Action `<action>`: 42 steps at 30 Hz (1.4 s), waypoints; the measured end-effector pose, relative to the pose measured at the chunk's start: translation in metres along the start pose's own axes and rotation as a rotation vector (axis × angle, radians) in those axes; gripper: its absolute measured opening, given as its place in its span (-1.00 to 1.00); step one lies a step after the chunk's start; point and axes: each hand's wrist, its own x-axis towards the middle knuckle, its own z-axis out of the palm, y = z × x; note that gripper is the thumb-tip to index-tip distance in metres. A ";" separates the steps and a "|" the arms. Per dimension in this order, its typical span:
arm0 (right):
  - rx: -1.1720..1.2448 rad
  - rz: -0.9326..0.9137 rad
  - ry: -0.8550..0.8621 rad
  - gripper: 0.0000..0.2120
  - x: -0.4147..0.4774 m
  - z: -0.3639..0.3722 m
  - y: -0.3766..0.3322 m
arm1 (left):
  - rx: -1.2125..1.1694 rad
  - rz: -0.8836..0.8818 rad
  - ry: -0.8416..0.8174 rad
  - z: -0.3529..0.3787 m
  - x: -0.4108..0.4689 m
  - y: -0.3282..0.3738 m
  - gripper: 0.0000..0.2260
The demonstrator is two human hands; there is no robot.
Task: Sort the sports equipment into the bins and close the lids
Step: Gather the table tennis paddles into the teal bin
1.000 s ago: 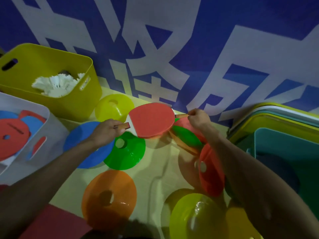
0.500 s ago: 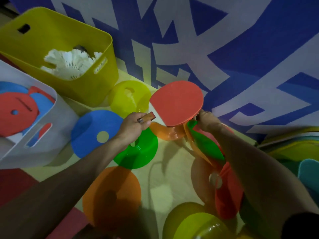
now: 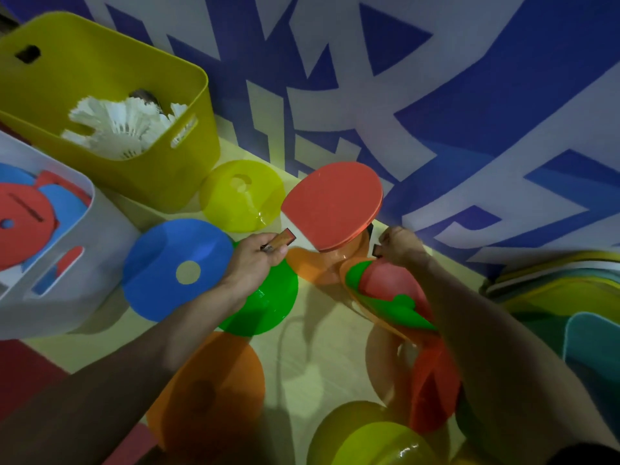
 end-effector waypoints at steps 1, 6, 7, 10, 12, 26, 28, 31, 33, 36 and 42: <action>-0.010 0.001 -0.021 -0.68 -0.003 -0.001 -0.001 | -0.007 0.000 -0.001 0.000 -0.001 0.001 -0.79; -0.103 0.021 -0.007 -0.60 -0.011 0.011 0.006 | -0.021 0.010 -0.004 -0.001 -0.012 0.002 -0.86; -0.098 0.029 0.009 -0.58 -0.012 0.014 0.006 | -0.019 0.012 -0.003 -0.002 -0.014 0.001 -0.87; -0.078 0.079 -0.004 -0.47 -0.017 0.020 0.006 | -0.008 -0.001 0.006 -0.001 -0.017 -0.003 -0.86; -0.033 0.100 -0.064 -0.47 -0.019 0.025 0.009 | 0.004 -0.012 0.003 0.000 -0.020 -0.005 -0.82; 0.058 0.069 0.057 -0.69 -0.044 0.001 -0.001 | -0.015 0.022 -0.021 0.009 -0.037 0.005 -0.81; 0.001 0.043 0.118 -0.78 -0.050 -0.009 -0.007 | -0.025 0.046 -0.018 0.009 -0.042 0.010 -0.80; -0.169 0.013 0.276 -0.80 -0.065 -0.026 -0.018 | -0.050 0.079 -0.004 0.006 -0.049 0.018 -0.78; -0.287 -0.012 0.365 -0.74 -0.078 -0.038 -0.022 | -0.073 0.092 -0.005 0.004 -0.055 0.026 -0.80; -0.397 0.012 0.448 -0.70 -0.103 -0.059 -0.019 | -0.097 0.111 0.003 0.002 -0.064 0.039 -0.74; -0.216 0.152 0.527 -0.60 -0.162 -0.082 0.007 | -0.121 0.168 0.006 0.008 -0.090 0.067 -0.75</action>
